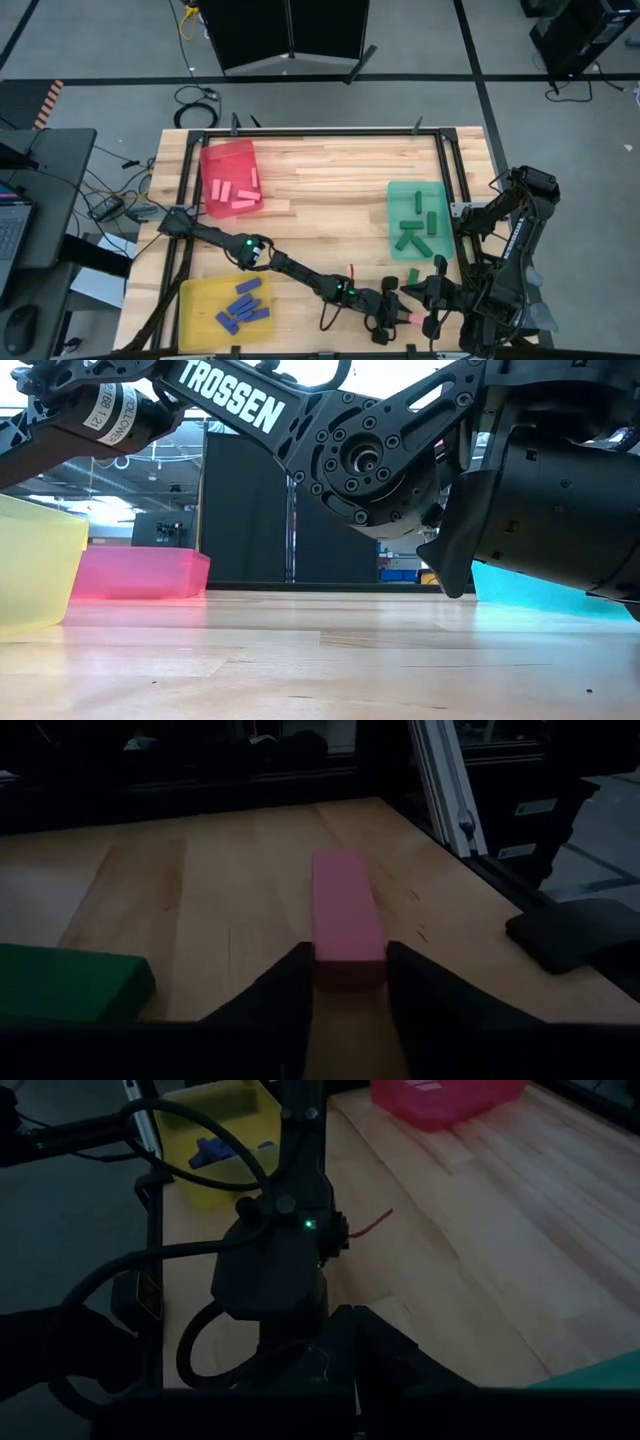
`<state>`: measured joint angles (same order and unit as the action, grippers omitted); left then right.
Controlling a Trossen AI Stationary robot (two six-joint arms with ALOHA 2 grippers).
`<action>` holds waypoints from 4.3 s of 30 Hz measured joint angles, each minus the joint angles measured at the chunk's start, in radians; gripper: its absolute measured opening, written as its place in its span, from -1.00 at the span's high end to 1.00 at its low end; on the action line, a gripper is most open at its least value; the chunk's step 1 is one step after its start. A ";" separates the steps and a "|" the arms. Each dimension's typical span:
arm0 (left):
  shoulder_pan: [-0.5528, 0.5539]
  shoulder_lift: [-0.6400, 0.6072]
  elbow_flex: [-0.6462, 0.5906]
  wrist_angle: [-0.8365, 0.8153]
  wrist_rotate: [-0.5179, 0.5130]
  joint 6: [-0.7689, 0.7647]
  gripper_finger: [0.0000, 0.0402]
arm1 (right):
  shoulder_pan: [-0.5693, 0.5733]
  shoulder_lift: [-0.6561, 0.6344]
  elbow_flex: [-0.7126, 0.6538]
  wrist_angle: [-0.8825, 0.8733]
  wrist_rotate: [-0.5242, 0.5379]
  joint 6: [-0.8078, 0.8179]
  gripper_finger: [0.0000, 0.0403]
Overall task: Sort blocks
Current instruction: Put the pink block into the red bin
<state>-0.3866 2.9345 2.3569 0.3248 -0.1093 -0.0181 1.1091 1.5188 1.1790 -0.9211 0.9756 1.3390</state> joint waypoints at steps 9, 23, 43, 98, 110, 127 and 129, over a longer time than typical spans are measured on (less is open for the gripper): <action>0.000 -0.002 0.000 -0.022 0.004 -0.011 0.57 | 0.000 0.000 0.000 0.001 0.000 0.003 0.96; 0.001 -0.003 -0.001 -0.020 0.016 -0.014 0.70 | 0.000 0.000 0.000 0.011 0.000 0.003 0.96; 0.050 -0.198 -0.009 -0.328 -0.003 -0.011 -0.02 | 0.000 0.000 0.000 0.043 0.003 -0.036 0.96; -0.130 -0.146 -0.005 -0.428 -0.235 -0.194 -0.65 | -0.039 -0.003 0.000 0.228 0.026 -0.322 0.96; -0.102 -0.122 -0.002 -0.382 -0.225 -0.192 -0.38 | -0.039 -0.003 0.000 0.232 0.026 -0.322 0.96; -0.088 -0.119 -0.004 -0.370 -0.184 -0.149 0.08 | -0.039 -0.003 0.000 0.232 0.026 -0.325 0.96; -0.086 -0.119 -0.004 -0.372 -0.179 -0.148 0.19 | -0.039 -0.003 0.000 0.232 0.026 -0.323 0.96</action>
<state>-0.4722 2.8151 2.3531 -0.0470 -0.2883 -0.1661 1.0706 1.5154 1.1786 -0.6888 1.0012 1.0157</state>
